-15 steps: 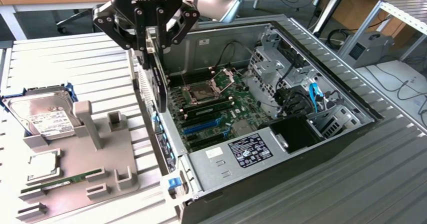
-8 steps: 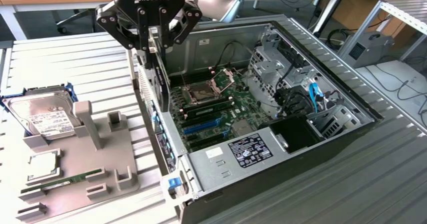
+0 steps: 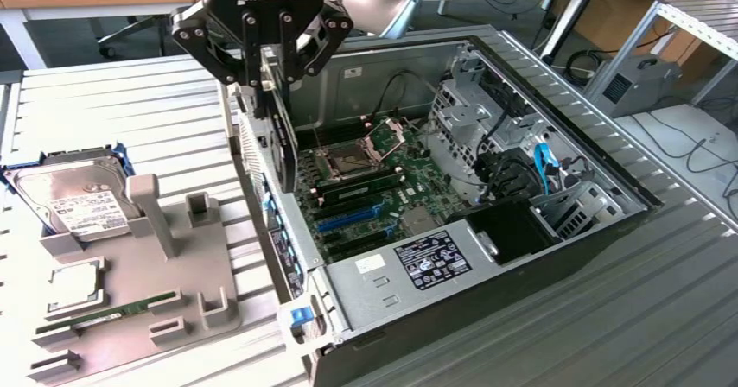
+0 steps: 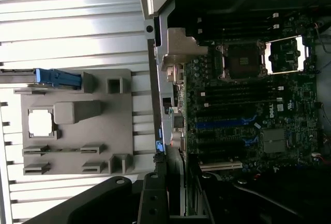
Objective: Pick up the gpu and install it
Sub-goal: 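Pick up the gpu and move the gpu toward the slot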
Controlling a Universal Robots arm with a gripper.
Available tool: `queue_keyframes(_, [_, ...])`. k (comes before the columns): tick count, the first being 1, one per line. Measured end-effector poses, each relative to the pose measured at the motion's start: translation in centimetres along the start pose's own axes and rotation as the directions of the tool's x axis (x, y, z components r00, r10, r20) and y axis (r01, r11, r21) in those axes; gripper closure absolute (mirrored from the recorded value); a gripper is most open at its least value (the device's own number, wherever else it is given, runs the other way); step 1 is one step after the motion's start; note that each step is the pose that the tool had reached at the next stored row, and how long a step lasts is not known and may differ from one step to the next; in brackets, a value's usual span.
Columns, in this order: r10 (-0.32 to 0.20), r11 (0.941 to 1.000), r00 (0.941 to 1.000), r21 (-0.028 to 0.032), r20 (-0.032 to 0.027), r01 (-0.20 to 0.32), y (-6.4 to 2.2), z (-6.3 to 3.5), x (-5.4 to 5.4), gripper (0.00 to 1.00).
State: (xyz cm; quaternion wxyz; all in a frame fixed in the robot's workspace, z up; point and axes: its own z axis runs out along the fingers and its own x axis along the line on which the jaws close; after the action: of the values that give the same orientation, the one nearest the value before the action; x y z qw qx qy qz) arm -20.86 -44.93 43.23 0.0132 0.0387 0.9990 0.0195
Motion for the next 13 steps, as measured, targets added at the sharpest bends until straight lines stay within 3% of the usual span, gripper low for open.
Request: queue_keyframes(13, [0.000,1.0000,1.0000,0.0000,0.0000,0.000,0.09,0.04,-1.2,0.73])
